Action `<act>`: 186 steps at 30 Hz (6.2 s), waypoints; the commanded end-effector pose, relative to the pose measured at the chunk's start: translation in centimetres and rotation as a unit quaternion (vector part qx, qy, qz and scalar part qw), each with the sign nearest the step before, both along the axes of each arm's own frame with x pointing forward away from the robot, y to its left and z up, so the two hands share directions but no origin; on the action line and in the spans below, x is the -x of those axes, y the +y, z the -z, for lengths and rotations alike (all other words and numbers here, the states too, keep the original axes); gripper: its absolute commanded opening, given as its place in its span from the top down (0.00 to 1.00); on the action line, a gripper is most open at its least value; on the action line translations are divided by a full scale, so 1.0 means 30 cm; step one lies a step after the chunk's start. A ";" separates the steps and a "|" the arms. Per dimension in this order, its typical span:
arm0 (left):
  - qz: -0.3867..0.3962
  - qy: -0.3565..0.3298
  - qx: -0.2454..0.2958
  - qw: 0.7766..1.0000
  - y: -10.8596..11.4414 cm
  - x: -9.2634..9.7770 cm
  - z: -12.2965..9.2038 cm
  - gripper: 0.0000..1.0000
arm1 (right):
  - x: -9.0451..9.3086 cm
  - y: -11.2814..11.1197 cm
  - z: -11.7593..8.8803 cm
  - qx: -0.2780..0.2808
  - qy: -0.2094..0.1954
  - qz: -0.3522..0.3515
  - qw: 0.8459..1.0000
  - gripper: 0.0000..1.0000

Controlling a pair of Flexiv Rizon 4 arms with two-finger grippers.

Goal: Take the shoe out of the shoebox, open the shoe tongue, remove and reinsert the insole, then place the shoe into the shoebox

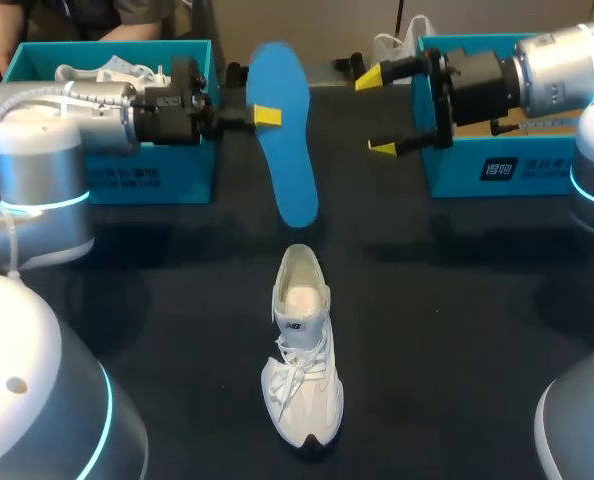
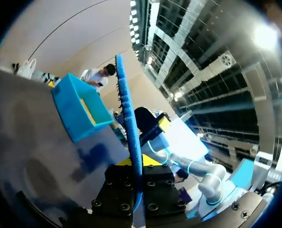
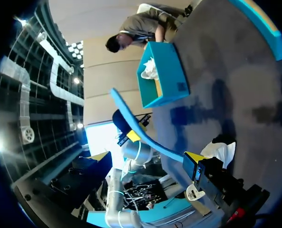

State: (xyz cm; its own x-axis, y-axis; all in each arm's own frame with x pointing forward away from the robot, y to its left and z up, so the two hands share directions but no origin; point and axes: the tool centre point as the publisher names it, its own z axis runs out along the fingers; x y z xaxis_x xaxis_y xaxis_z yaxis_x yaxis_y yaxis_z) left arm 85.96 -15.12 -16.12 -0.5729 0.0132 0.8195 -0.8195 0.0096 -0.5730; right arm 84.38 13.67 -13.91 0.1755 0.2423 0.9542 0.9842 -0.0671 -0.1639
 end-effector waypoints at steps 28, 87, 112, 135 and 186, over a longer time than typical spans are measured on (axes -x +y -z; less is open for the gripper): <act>-0.116 -0.754 -0.061 0.644 0.059 0.064 -0.057 1.00 | 0.003 -0.001 0.006 -0.022 -0.020 -0.007 1.000 0.00; 0.021 -0.997 -0.061 0.048 -0.010 0.011 -0.015 1.00 | 0.003 -0.001 0.006 -0.022 -0.020 -0.007 1.000 0.00; -0.008 -0.973 -0.073 0.221 -0.007 -0.011 0.011 1.00 | 0.101 0.155 0.103 -0.036 -0.112 -0.026 0.993 0.00; -0.013 -0.971 -0.095 0.221 -0.043 -0.043 0.052 1.00 | 0.107 0.290 0.133 -0.017 -0.114 -0.088 0.989 0.33; -0.016 -0.976 -0.075 0.205 -0.046 -0.030 0.044 1.00 | 0.103 0.303 0.144 -0.024 -0.118 -0.079 0.990 0.66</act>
State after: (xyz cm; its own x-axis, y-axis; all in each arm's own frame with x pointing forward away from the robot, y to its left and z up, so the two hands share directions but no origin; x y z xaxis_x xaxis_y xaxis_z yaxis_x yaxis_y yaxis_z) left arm 86.77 -16.39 -17.37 0.1880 0.0420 -0.9813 0.9682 0.1601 0.1923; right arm 81.31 22.65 -18.21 -0.0899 0.1993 0.9758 0.9931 0.0923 0.0727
